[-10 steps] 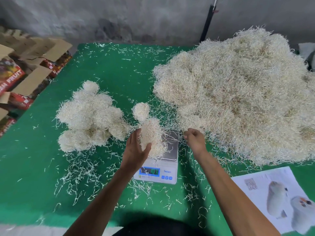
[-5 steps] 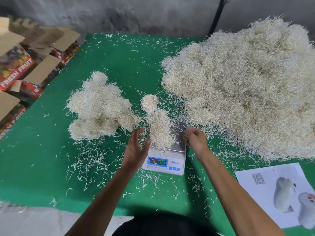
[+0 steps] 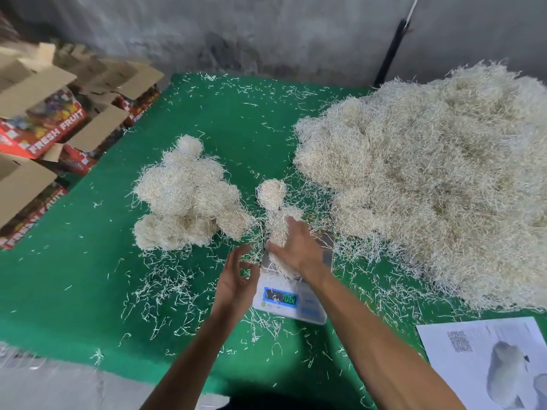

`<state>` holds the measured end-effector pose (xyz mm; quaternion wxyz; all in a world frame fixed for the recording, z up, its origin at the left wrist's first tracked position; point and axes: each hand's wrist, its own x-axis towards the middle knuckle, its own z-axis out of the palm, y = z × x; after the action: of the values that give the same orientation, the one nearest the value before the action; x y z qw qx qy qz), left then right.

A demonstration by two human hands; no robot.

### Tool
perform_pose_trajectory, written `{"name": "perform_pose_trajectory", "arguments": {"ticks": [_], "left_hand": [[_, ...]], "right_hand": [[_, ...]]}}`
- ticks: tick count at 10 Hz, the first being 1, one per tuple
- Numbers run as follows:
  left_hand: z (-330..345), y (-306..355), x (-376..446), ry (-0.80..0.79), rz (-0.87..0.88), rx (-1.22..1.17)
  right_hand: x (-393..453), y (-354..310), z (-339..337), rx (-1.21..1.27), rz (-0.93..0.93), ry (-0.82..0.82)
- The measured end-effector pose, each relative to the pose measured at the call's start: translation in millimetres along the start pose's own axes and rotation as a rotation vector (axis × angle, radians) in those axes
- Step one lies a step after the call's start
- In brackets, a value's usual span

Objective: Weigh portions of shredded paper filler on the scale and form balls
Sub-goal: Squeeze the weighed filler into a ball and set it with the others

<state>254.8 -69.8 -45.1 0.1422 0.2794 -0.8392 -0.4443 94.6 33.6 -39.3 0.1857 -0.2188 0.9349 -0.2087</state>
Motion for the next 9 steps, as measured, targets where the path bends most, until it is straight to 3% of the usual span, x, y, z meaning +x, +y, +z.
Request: {"name": "perform_pose_trajectory", "arguments": {"ticks": [1, 2, 3, 4, 5, 6, 7, 9], "left_hand": [[1, -3, -2, 0.045, -0.123, -0.099], [5, -2, 5, 0.093, -0.248, -0.359], [0, 13, 18, 0.088, -0.297, -0.436], [-6, 29, 38, 0.119, -0.362, -0.417], [-13, 41, 55, -0.034, -0.353, -0.477], [-2, 45, 48, -0.154, -0.311, -0.605], [5, 50, 40, -0.349, -0.368, -0.872], [5, 18, 54, -0.251, -0.306, -0.578]], "right_hand": [[-10, -12, 26, -0.017, -0.064, -0.068], [-22, -25, 35, 0.19, -0.106, -0.117], [-25, -36, 26, 0.348, -0.134, -0.112], [-34, -45, 12, 0.683, -0.087, -0.192], [-41, -55, -3, 0.758, -0.06, -0.25], [-29, -53, -6, 0.159, -0.275, 0.076], [-19, -44, -13, -0.18, -0.34, 0.241], [-54, -61, 8, 0.444, -0.448, -0.03]]}}
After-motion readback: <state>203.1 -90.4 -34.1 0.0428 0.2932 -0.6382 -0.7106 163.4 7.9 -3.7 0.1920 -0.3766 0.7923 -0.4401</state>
